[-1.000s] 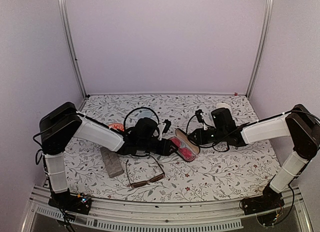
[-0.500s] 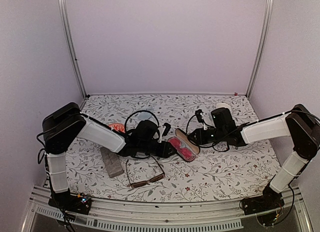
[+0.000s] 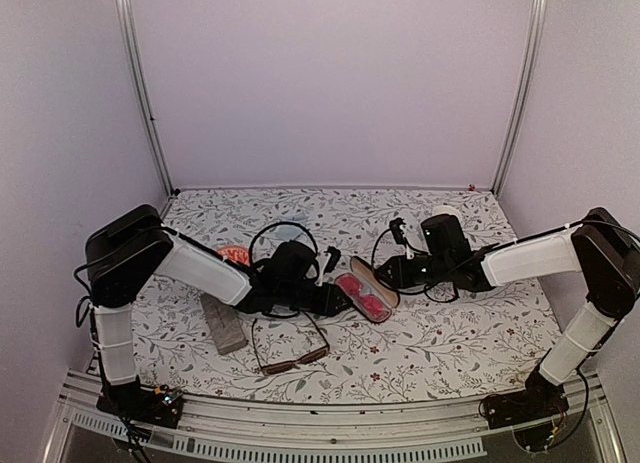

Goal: Organize the sunglasses
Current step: Close the case with sunglasses at the center of the board, then pick up the sunglasses case from the center of the board.

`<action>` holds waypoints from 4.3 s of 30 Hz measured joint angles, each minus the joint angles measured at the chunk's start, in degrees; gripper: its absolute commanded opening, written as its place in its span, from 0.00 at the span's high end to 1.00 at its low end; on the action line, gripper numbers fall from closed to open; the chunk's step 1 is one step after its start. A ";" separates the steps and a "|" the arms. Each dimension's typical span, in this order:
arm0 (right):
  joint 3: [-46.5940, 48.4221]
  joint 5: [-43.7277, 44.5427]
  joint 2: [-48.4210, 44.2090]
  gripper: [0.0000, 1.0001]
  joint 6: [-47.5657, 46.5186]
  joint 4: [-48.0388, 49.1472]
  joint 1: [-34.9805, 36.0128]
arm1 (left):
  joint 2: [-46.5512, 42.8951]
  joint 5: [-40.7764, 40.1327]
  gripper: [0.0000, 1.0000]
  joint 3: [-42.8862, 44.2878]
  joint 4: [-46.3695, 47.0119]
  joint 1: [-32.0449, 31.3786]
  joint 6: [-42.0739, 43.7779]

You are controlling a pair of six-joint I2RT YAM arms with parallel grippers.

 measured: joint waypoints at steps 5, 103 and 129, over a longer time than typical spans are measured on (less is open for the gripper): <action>0.04 0.00 0.00 0.80 0.00 -0.31 0.31 | 1.11 0.15 0.75 1.73 0.15 0.00 -0.13; 3.34 16.06 0.87 0.00 -6.54 -19.63 10.23 | -24.90 -18.80 0.32 -5.33 -9.66 3.28 12.46; 20.46 21.62 17.46 0.09 -13.03 -23.56 3.17 | -44.46 -30.03 0.02 -22.60 -34.14 15.02 -0.35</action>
